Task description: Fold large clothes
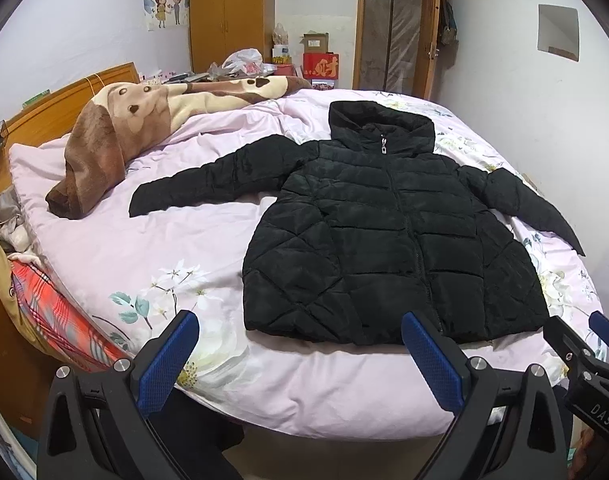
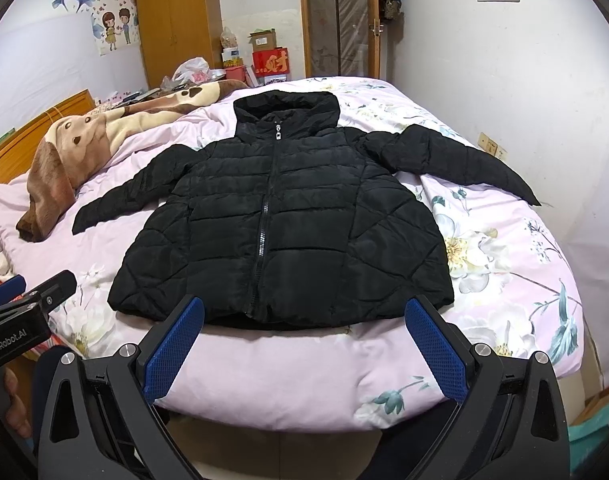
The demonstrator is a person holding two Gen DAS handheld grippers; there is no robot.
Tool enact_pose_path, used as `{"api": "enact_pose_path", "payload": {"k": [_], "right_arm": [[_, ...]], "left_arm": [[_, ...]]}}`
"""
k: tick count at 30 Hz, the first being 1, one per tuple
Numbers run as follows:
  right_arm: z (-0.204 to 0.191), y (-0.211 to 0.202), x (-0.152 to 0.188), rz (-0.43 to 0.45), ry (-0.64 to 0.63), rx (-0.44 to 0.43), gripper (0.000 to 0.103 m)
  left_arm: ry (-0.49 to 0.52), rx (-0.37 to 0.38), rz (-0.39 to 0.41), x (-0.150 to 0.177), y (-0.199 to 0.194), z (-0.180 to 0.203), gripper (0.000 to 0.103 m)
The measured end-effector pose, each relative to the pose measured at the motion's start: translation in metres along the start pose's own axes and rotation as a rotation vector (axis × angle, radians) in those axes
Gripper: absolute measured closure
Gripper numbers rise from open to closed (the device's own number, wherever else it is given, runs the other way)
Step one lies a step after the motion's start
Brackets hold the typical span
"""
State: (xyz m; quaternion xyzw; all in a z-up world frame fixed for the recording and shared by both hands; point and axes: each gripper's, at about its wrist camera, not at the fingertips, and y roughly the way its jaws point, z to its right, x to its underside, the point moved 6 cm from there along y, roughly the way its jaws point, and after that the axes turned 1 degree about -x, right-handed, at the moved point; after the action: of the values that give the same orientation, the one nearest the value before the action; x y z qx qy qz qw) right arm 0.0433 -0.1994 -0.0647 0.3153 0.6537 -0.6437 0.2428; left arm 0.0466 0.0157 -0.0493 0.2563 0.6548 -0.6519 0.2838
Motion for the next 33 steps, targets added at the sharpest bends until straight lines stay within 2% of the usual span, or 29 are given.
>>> {"api": "enact_pose_path", "payload": {"k": [33], "right_arm": [[-0.0006, -0.0012, -0.0025, 0.002, 0.002, -0.003, 0.002]], "left_arm": [[-0.014, -0.01, -0.006, -0.0013, -0.0014, -0.0066, 0.001]]}}
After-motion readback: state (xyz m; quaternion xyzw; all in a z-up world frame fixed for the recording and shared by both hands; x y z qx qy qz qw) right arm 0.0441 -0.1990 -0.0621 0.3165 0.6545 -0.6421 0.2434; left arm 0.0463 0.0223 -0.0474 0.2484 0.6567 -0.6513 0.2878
